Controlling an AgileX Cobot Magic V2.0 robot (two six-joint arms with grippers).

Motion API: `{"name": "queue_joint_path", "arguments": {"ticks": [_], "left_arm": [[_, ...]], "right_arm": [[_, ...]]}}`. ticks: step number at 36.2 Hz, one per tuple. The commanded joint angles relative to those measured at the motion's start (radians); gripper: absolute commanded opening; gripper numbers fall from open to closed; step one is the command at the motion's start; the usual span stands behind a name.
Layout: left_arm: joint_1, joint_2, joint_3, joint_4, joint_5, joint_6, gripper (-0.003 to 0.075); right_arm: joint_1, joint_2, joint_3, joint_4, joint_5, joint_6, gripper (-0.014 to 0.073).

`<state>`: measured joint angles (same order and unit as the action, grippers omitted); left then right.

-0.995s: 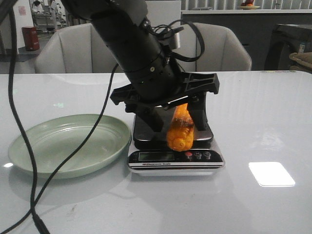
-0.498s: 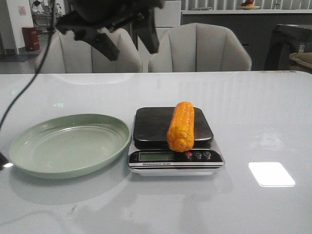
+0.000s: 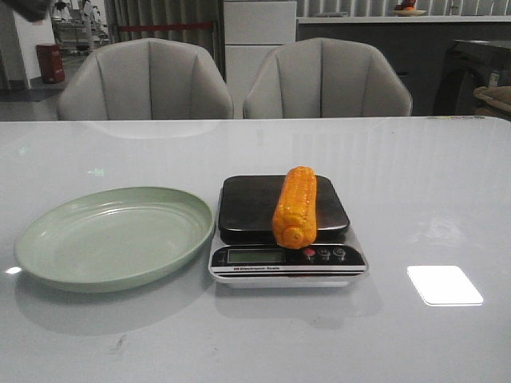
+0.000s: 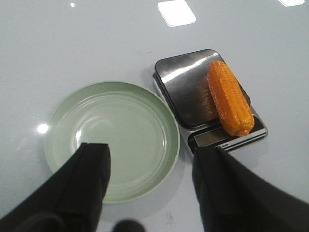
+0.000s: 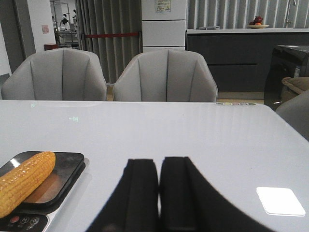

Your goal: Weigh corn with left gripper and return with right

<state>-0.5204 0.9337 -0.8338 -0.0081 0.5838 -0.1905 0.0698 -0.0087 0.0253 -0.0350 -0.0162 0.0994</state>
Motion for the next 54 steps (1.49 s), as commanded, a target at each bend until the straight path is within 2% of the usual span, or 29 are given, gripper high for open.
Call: {"name": "queue_joint_path", "arguments": {"ticks": [1,19,23,25,29,32,35,37,40,45,50,54], "left_arm": [[0.002,-0.143,0.044,0.019,-0.034,-0.007,0.0425],[0.002,-0.871,0.325,0.073,0.052,0.011,0.0423],[0.002,-0.966,0.365,0.075,0.069,0.067,0.0365],[0.002,-0.944,0.376,0.078,0.091,0.079,0.0302],[0.002,-0.939,0.393,0.078,0.065,0.082,0.012],[0.002,-0.939,0.393,0.082,0.06,0.082,0.0122],[0.002,-0.939,0.393,0.082,0.06,0.082,0.0121],[0.002,-0.939,0.393,0.082,0.06,0.082,0.0121],[0.002,-0.939,0.393,0.082,0.06,0.082,0.0121],[0.002,-0.939,0.393,0.082,0.062,0.082,0.0121],[0.002,-0.939,0.393,0.082,0.062,0.082,0.0121],[0.002,-0.939,0.393,0.082,0.062,0.082,0.0121]], "right_arm": [[-0.002,-0.02,0.011,-0.002,-0.083,-0.005,0.0182],[-0.002,-0.019,0.011,-0.002,-0.083,-0.005,0.0182],[-0.002,-0.019,0.011,-0.002,-0.083,-0.005,0.0182],[-0.002,-0.019,0.011,-0.002,-0.083,-0.005,0.0182],[-0.002,-0.019,0.01,-0.002,-0.104,-0.005,0.0182],[-0.002,-0.019,0.01,-0.002,-0.165,-0.003,0.0182],[-0.002,-0.019,-0.002,0.007,-0.288,0.008,0.0182],[-0.002,-0.017,-0.043,0.007,-0.302,0.02,0.0182],[-0.002,0.018,-0.137,0.007,-0.221,0.039,0.0182],[-0.002,0.184,-0.353,0.007,0.016,0.039,0.0182],[-0.002,0.308,-0.471,0.007,0.182,0.039,0.0182],[-0.002,0.375,-0.497,0.007,0.283,0.039,0.0182]]}}
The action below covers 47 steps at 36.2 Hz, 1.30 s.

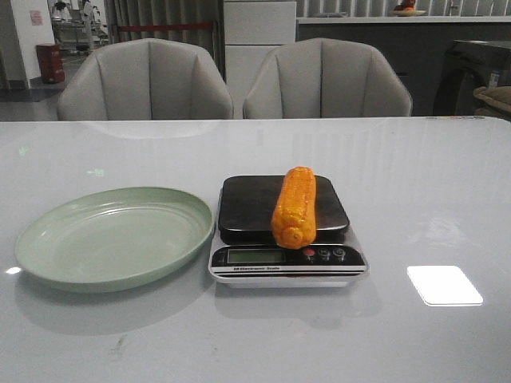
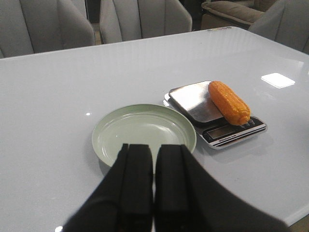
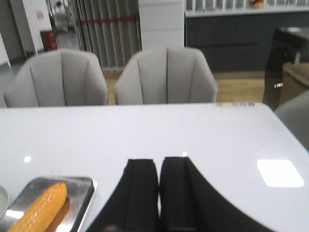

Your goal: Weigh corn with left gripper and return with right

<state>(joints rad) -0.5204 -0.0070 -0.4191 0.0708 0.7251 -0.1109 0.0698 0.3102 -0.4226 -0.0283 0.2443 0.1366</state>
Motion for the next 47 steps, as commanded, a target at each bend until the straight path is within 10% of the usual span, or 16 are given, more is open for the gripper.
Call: {"name": "queue_joint_path", "arguments": {"ticks": [1,13,21,47], "left_arm": [[0.002,0.002,-0.022,0.004,-0.079,0.002,0.0121],[0.002,0.002,-0.022,0.004,-0.079,0.002,0.0121],[0.002,0.002,-0.022,0.004,-0.079,0.002,0.0121],[0.002,0.002,-0.022,0.004,-0.079,0.002,0.0121]], "right_arm": [[-0.002,0.069,-0.047,0.0,0.042,0.002,0.0182],[0.016,0.151,-0.047,0.003,0.159,0.002,0.0228],[0.152,0.218,-0.065,0.003,0.16,-0.015,0.0633],[0.463,1.004,-0.726,0.124,0.443,0.085,0.0601]]}}
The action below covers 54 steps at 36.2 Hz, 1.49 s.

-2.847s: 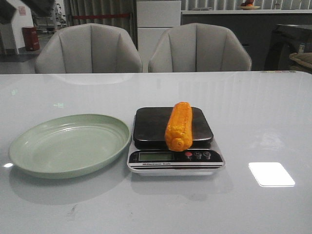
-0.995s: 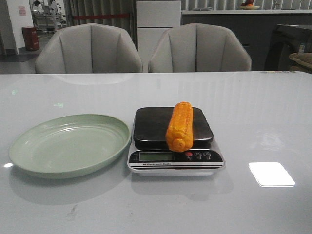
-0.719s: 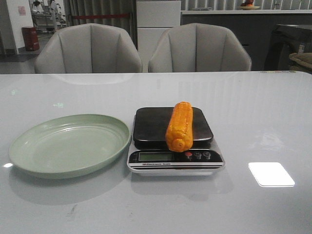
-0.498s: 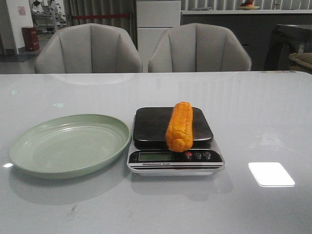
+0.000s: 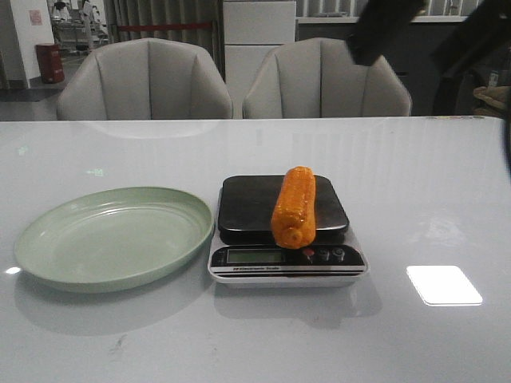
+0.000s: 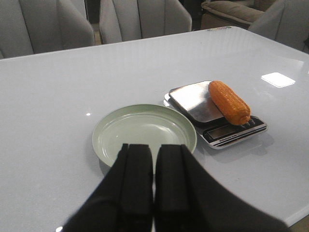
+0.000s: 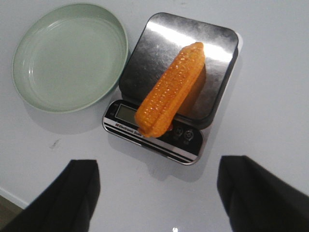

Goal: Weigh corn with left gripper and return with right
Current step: 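Reach the right gripper down and grasp the corn on the scale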

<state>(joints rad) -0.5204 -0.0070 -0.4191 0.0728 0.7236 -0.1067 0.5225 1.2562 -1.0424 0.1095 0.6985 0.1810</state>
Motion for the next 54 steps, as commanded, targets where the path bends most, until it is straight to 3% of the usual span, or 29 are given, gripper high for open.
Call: {"name": "queue_joint_path", "arguments": {"ticks": [1,8,13,22,30,32,37,40,45,54], "left_arm": [[0.002,0.002,-0.022,0.002,-0.078,-0.002,0.0121],[0.002,0.002,-0.022,0.002,-0.078,-0.002,0.0121],[0.002,0.002,-0.022,0.002,-0.078,-0.002,0.0121],[0.002,0.002,-0.022,0.002,-0.078,-0.002,0.0121],[0.002,0.002,-0.022,0.002,-0.078,-0.002,0.0121],[0.002,0.002,-0.022,0.002,-0.078,-0.002,0.0121],[0.002,0.002,-0.022,0.002,-0.078,-0.002,0.0121],[0.002,0.002,-0.022,0.002,-0.078,-0.002,0.0121],[0.002,0.002,-0.022,0.002,-0.078,-0.002,0.0121],[0.002,0.002,-0.022,0.002,-0.078,-0.002,0.0121]], "right_arm": [[0.013,0.09,-0.132,-0.024,-0.009,0.057,0.0601],[0.042,0.275,-0.271,-0.12,0.037,0.214,0.0601],[0.063,0.397,-0.372,-0.239,0.116,0.407,0.0601],[0.072,0.538,-0.416,-0.245,0.127,0.618,0.0601],[0.073,0.615,-0.416,-0.213,0.106,0.64,0.0575],[0.073,0.628,-0.418,-0.202,0.105,0.64,0.051],[0.078,0.643,-0.433,-0.197,0.106,0.639,0.0236],[0.088,0.643,-0.466,-0.197,0.107,0.625,0.0146],[0.136,0.643,-0.555,-0.195,0.11,0.598,0.0156],[0.268,0.673,-0.646,-0.194,-0.029,0.595,0.016]]}}
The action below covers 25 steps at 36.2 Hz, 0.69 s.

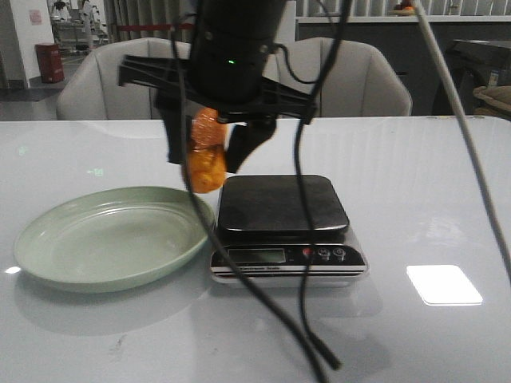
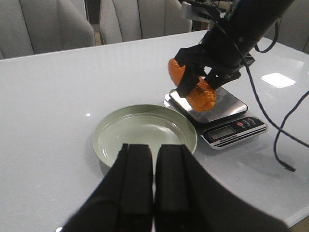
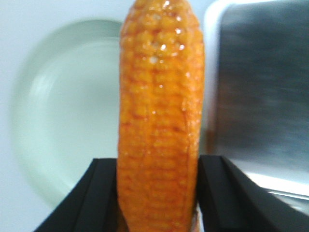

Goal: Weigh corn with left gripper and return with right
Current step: 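Carry the corn with the right gripper onto the green plate and release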

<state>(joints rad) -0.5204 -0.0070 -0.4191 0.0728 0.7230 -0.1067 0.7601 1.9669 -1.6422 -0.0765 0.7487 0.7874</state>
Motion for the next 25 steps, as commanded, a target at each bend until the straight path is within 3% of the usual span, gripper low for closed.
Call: {"name": "queue_joint_path", "arguments": {"ticks": [1,19,25], "left_arm": [[0.002,0.002,-0.022,0.002,-0.075,-0.002,0.0121],[0.002,0.002,-0.022,0.002,-0.074,-0.002,0.0121],[0.002,0.002,-0.022,0.002,-0.076,-0.002,0.0121]], "right_arm": [[0.039,-0.03,-0.052,-0.007,-0.092,-0.011,0.0169],[0.077,0.174,-0.178,0.107,-0.1,-0.013,0.0482],[0.072,0.173,-0.227,0.069,-0.059,-0.015,0.0496]]}}
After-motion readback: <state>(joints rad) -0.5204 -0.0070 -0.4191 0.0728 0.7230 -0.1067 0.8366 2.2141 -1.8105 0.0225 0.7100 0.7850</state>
